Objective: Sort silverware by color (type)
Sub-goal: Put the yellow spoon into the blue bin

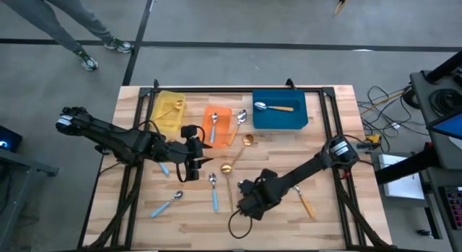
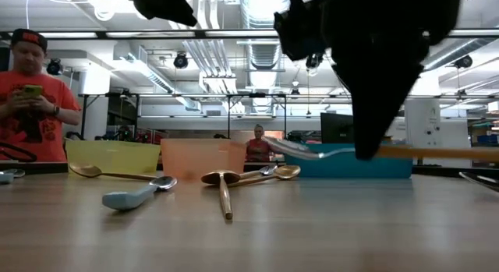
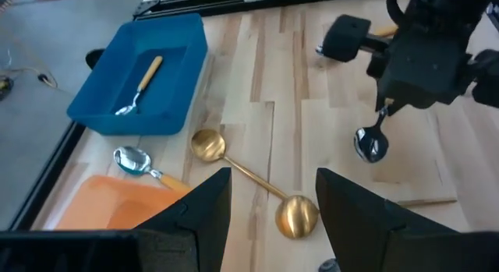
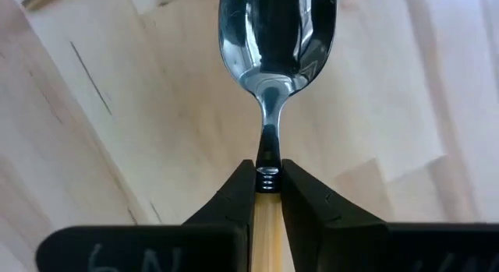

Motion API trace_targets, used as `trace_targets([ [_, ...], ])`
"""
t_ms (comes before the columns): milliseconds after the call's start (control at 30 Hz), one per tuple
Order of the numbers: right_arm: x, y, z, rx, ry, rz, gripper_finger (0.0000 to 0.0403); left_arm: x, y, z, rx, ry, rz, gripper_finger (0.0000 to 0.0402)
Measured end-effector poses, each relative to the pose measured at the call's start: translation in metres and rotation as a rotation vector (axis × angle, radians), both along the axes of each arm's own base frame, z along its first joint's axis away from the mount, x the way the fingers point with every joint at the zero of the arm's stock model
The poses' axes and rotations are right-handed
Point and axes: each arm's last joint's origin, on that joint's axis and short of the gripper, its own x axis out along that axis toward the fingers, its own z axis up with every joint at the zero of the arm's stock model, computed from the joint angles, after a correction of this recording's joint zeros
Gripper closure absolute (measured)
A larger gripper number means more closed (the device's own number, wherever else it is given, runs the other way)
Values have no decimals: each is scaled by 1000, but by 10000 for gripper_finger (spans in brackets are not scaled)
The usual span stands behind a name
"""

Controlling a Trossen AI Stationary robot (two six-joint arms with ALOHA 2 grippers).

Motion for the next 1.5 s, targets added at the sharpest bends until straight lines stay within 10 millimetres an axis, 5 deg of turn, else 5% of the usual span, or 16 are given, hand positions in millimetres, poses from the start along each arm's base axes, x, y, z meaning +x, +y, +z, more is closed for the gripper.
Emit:
trace_targets([
  [467, 14, -58, 46, -56, 174, 230, 370, -5, -8, -14, 21, 37, -43, 233],
  [833, 22, -123, 88, -67, 170, 446, 370, -10, -7, -19, 13, 17, 0, 233],
  [1100, 10, -199, 106, -104, 76, 484, 370, -19, -1, -6, 79, -37, 31, 233],
  [1500, -28, -338, 110, -112, -8, 437, 370, -36, 10, 13, 280, -93, 106, 233],
])
